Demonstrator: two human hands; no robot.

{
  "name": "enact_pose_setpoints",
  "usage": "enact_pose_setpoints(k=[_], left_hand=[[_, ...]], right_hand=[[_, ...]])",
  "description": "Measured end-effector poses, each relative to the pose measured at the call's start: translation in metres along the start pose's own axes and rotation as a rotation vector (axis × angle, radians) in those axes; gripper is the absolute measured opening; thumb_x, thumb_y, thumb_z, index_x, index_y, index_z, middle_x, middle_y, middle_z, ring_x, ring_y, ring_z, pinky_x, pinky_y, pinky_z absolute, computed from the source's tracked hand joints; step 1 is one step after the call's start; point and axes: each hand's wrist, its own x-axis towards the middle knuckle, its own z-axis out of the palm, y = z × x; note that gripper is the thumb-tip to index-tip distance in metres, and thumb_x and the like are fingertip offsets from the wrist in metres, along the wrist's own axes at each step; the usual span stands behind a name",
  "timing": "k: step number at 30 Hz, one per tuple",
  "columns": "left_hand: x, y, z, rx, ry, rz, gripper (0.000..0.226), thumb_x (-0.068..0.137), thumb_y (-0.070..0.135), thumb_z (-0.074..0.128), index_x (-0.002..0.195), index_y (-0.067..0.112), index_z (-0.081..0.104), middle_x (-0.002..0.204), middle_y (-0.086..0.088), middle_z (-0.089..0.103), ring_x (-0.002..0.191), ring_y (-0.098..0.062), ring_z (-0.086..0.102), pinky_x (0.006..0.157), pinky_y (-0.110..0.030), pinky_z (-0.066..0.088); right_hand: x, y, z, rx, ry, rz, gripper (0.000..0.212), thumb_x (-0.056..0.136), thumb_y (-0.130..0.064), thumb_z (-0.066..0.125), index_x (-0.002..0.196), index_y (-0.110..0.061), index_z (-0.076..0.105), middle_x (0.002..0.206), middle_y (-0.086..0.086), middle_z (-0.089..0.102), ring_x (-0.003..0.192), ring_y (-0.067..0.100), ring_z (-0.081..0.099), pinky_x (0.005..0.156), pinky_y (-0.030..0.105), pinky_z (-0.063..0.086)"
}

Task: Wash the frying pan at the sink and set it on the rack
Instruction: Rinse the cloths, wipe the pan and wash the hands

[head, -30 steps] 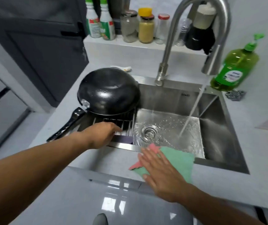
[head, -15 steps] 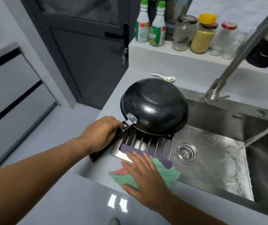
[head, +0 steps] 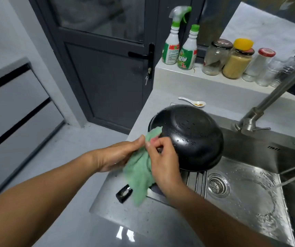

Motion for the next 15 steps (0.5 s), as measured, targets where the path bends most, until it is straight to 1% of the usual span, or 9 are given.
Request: enact_pose_setpoints(k=[2,4,6,7,9,11,12,13,15], left_hand=[[-0.013,0.003,-0.012,-0.014,0.002,0.039,0.052,0.097,0.044,0.059,0.129,0.003,0.062,0.127,-0.02,0.067,0.119,-0.035,0.063,0.108,-0.051,0.046],[-0.02,0.001,-0.026,-0.063,0.085,0.051,0.035,0.097,0.025,0.064,0.124,0.001,0.065,0.121,-0.023,0.069,0.115,-0.041,0.065,0.102,-0.05,0.051],[-0.021,0.0,-0.04,-0.136,0.119,0.045,0.036,0.097,0.026,0.063,0.124,0.003,0.065,0.121,-0.023,0.069,0.113,-0.041,0.066,0.098,-0.047,0.054],[-0.018,-0.001,-0.042,-0.115,0.167,0.039,0.038,0.096,0.03,0.065,0.125,0.006,0.064,0.119,-0.021,0.07,0.109,-0.036,0.069,0.095,-0.044,0.056],[0.001,-0.013,-0.049,0.185,0.411,0.01,0.048,0.093,0.041,0.068,0.132,0.018,0.053,0.117,-0.008,0.067,0.104,-0.023,0.069,0.088,-0.03,0.056],[0.02,-0.038,-0.057,0.775,0.675,0.134,0.063,0.094,0.048,0.061,0.147,0.024,0.036,0.138,-0.004,0.052,0.128,-0.025,0.051,0.106,-0.032,0.042],[0.032,-0.055,-0.063,1.008,0.644,0.258,0.065,0.097,0.048,0.054,0.152,0.023,0.03,0.151,-0.007,0.04,0.141,-0.028,0.038,0.117,-0.037,0.032],[0.04,-0.071,-0.067,1.189,0.538,0.339,0.064,0.1,0.047,0.047,0.155,0.022,0.026,0.161,-0.007,0.028,0.149,-0.029,0.025,0.122,-0.039,0.022],[0.054,-0.091,-0.067,1.358,0.3,0.334,0.063,0.105,0.049,0.03,0.16,0.026,0.012,0.168,0.002,0.003,0.155,-0.016,-0.004,0.126,-0.038,0.004]], right_hand=[[0.023,-0.015,0.009,-0.034,-0.063,0.081,0.026,0.09,-0.034,0.071,0.078,-0.019,0.053,0.07,-0.007,0.057,0.062,0.007,0.051,0.062,0.026,0.043],[0.042,-0.026,0.013,-0.097,-0.149,0.088,0.027,0.089,-0.034,0.072,0.077,-0.018,0.053,0.064,-0.007,0.054,0.058,0.008,0.048,0.061,0.027,0.04],[0.061,-0.036,0.019,-0.216,-0.223,0.037,0.022,0.089,-0.031,0.072,0.083,-0.015,0.058,0.067,-0.01,0.056,0.059,0.003,0.051,0.061,0.025,0.041],[0.068,-0.04,0.02,-0.377,-0.238,-0.011,0.018,0.09,-0.032,0.07,0.092,-0.016,0.061,0.078,-0.01,0.06,0.068,0.002,0.057,0.065,0.026,0.045],[0.08,-0.041,0.023,-0.803,-0.24,-0.149,0.03,0.094,-0.036,0.063,0.121,-0.023,0.059,0.121,0.0,0.056,0.104,0.018,0.059,0.084,0.035,0.051],[0.083,-0.041,0.023,-0.953,-0.161,-0.267,0.042,0.098,-0.037,0.054,0.138,-0.023,0.05,0.144,0.001,0.041,0.124,0.025,0.047,0.094,0.04,0.048],[0.084,-0.039,0.02,-0.927,-0.118,-0.301,0.042,0.099,-0.036,0.052,0.139,-0.023,0.05,0.147,0.0,0.04,0.127,0.025,0.046,0.097,0.04,0.047],[0.082,-0.038,0.016,-0.881,-0.094,-0.319,0.041,0.099,-0.035,0.051,0.138,-0.023,0.052,0.146,-0.001,0.042,0.128,0.023,0.046,0.101,0.041,0.045],[0.081,-0.029,0.004,-0.821,-0.075,-0.313,0.038,0.1,-0.033,0.05,0.137,-0.025,0.054,0.144,-0.004,0.046,0.129,0.019,0.048,0.106,0.041,0.042]])
